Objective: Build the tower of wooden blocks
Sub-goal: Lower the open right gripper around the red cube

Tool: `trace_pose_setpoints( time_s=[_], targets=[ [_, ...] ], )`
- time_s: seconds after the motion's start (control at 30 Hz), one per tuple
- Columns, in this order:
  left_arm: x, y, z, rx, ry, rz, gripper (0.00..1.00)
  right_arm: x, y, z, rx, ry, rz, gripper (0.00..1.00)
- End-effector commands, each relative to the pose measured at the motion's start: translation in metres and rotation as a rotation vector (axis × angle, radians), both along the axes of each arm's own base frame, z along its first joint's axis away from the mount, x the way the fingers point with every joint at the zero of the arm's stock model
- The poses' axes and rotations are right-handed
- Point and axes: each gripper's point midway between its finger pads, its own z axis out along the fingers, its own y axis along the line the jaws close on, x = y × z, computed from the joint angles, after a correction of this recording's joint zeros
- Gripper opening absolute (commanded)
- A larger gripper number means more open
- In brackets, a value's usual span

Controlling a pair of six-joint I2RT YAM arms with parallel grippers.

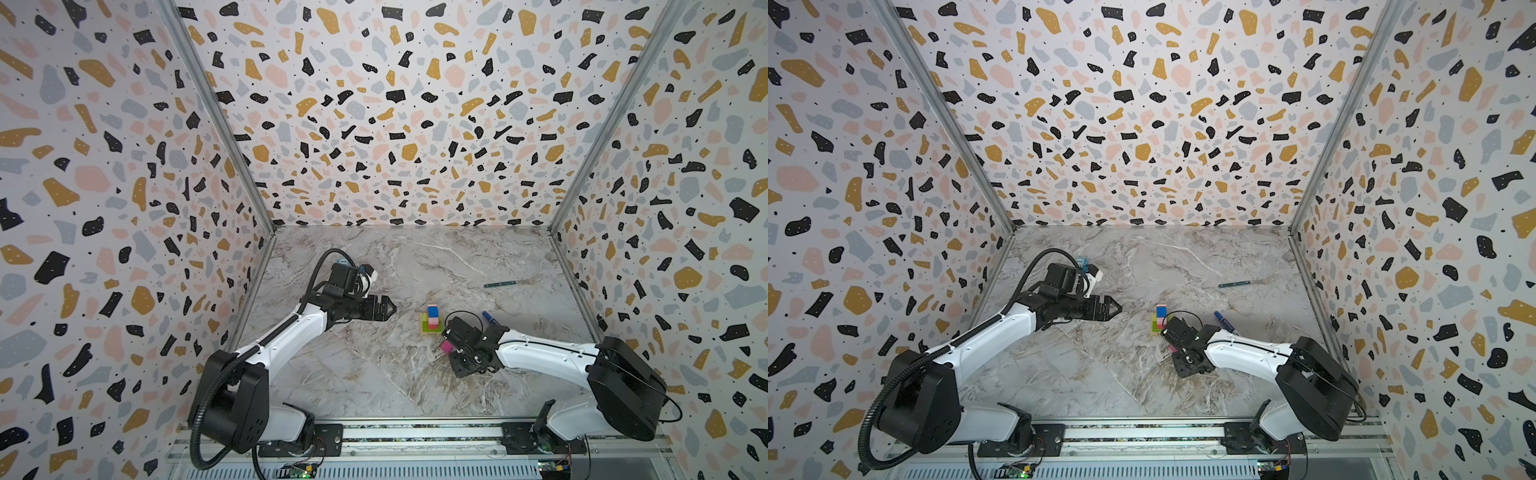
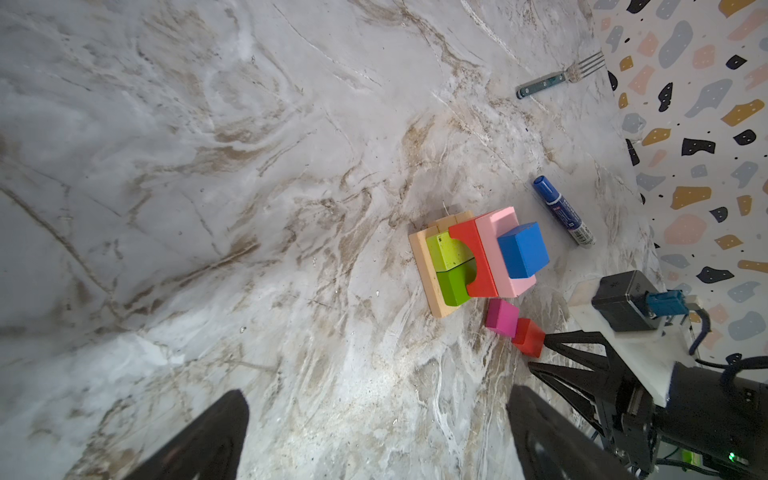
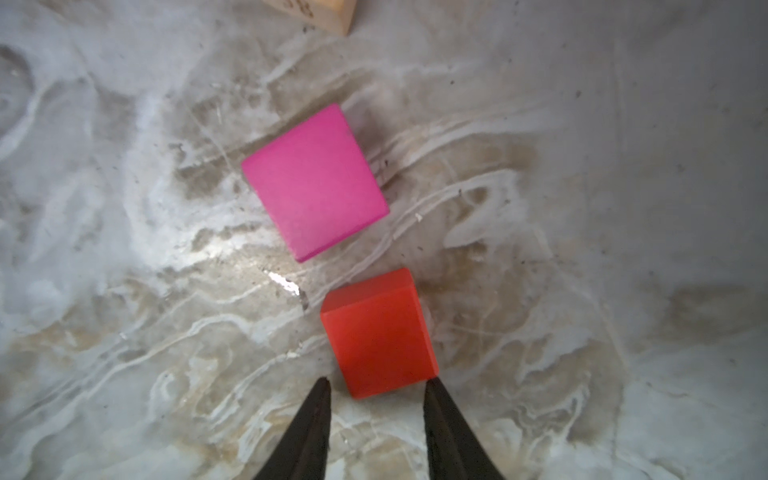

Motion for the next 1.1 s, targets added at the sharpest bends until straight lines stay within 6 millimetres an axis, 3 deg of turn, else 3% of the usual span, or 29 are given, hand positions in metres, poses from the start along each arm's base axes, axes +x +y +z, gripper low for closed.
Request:
trace_pose_setpoints(
  time_s=[0.0,0.13,0.33,0.77,1.07],
  targets=[
    [0.003,0.001,0.000,-0.002,-0.008,0.000,0.98,-0.003,-0.005,0.002,-0.012,0.003,-0.016,0.38],
    [0.003,0.001,0.001,-0.003,-0.010,0.000,0.98,-0.002,-0.006,0.003,-0.014,-0.005,-0.028,0.43],
    [0.003,0.001,0.000,-0.003,-0.008,0.000,0.98,0.007,0.001,0.012,0.005,-0.042,-0.007,0.60],
    [0.003,0.001,0.000,-0.002,-0.009,0.000,0.98,0.037,0.013,0.015,0.057,-0.097,0.028,0.56],
    [0.003,0.000,0.000,-0.002,-0.010,-0.002,0.98,0.034,0.012,0.005,0.054,-0.074,0.038,0.50]
  ],
)
